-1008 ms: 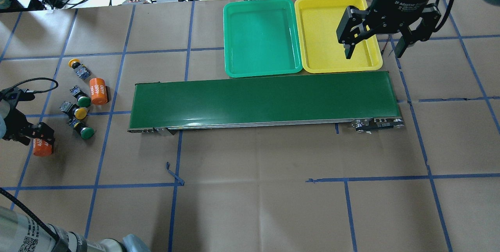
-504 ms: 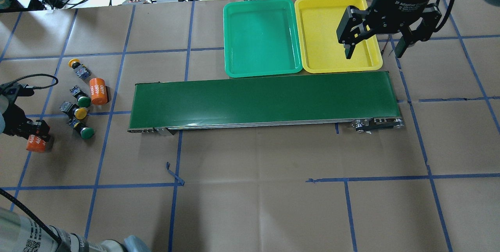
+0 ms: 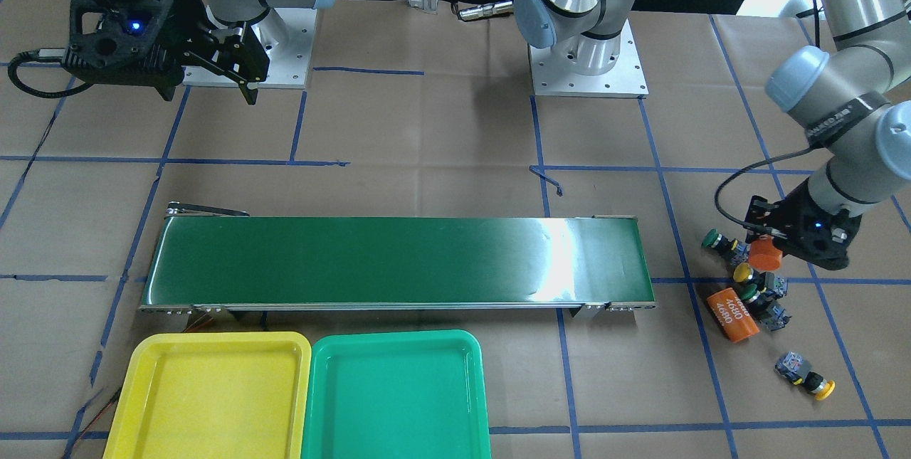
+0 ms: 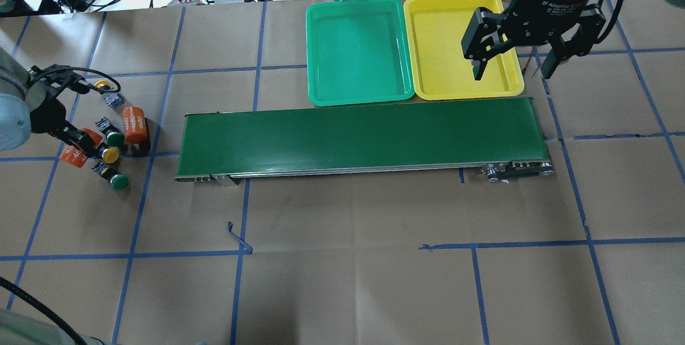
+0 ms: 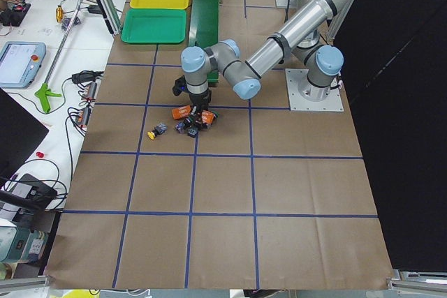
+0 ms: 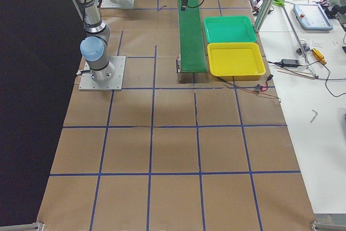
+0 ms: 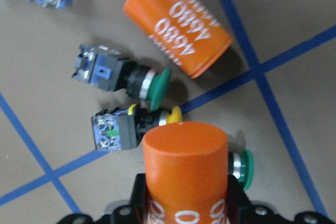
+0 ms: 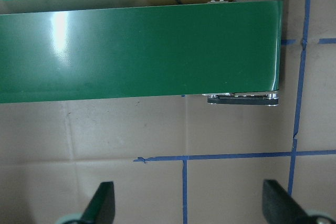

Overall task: Sort buttons by color to trays
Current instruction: 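Carry the orange cylinder onto the conveyor belt and open the left gripper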

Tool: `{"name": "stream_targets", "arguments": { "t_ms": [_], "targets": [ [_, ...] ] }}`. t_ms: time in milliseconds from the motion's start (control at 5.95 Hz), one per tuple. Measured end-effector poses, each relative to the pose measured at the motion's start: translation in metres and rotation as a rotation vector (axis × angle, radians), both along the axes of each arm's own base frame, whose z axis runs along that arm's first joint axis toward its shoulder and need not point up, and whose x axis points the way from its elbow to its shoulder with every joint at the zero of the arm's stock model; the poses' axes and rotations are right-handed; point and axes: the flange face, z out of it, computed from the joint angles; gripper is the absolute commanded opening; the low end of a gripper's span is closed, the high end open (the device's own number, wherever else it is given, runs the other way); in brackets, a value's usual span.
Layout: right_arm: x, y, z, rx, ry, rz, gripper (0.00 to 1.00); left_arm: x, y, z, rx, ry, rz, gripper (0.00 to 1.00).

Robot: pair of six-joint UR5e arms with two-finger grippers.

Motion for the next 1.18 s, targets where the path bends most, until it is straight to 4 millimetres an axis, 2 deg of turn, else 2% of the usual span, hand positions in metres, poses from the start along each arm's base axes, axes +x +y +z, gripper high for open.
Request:
{"name": "stream_targets", "arguments": {
  "t_ms": [336,504,840,1176],
  "targets": [
    [-0.002,0.000,0.000,-0.001,0.023,0.004,1.00,-0.108,-0.015,0.015,-0.007,-0.002,-0.319,0.00],
    [-0.002,0.000,0.000,-0.002,0.025,0.001,1.00,-0.147,-0.017,0.017,-0.005,0.002,-0.470,0.00],
    [-0.001,0.000,0.001,-0.003,0.022,-0.001,1.00,-0.204,-0.017,0.012,0.020,0.018,-0.800,0.00],
    [0.001,0.001,0.002,-0.004,0.013,0.032,1.00,-0.242,-0.009,-0.003,0.056,0.037,-0.964,0.04]
  ]
}}
